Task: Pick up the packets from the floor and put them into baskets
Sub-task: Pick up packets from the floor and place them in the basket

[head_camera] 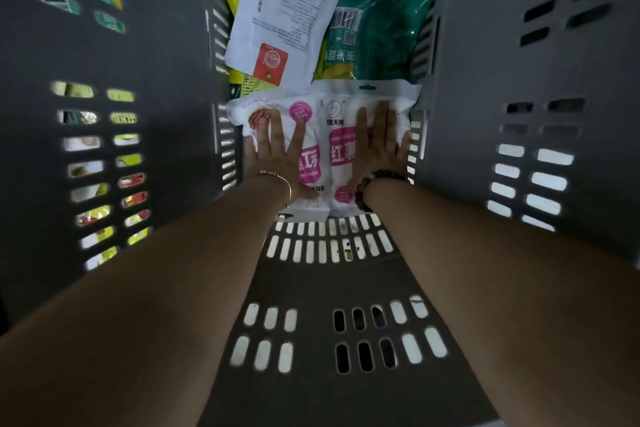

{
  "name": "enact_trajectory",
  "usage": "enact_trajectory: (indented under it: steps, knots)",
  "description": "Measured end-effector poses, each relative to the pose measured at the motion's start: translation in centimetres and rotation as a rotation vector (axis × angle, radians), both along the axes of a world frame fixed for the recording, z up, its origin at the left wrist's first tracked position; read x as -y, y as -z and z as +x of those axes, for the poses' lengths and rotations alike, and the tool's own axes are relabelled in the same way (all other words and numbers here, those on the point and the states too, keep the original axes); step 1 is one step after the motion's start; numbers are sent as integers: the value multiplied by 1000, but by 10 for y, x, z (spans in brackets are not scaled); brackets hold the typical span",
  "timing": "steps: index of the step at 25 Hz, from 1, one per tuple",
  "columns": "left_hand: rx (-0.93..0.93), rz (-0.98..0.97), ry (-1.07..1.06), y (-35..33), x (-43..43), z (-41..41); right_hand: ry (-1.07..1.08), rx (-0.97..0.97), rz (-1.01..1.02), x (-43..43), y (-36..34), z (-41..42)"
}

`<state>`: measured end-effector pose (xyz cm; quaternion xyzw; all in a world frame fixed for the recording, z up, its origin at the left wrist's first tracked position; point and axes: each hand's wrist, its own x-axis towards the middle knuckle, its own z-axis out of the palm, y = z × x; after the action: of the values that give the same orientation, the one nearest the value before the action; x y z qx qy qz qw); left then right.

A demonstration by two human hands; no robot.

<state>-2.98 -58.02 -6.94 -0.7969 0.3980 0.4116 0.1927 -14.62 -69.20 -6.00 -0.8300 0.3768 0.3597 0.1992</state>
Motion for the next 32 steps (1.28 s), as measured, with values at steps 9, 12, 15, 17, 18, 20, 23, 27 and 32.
enact_trajectory:
  steps: [9,12,15,17,18,20,23,27,32]
  knots:
    - [22,-58,-3,-28,1,6,163,-55,184,14,-38,18]
    - [-118,-143,-386,-72,13,2,374,93,122,13,-73,27]
    - [-212,-258,-670,-130,27,-1,472,161,79,3,-118,33]
    - [-254,-393,-722,-178,28,8,502,201,59,-6,-151,37]
    - [-269,-462,-715,-202,26,14,524,223,23,-12,-166,37]
    - [-272,-599,-687,-246,10,28,530,302,-65,-31,-197,40]
    - [-251,-824,-707,-302,-36,55,591,502,-128,-68,-244,58]
    - [-130,-994,-719,-339,-130,107,566,815,-236,-135,-297,110]
    - [3,-892,-909,-304,-242,156,375,1061,-203,-237,-328,181]
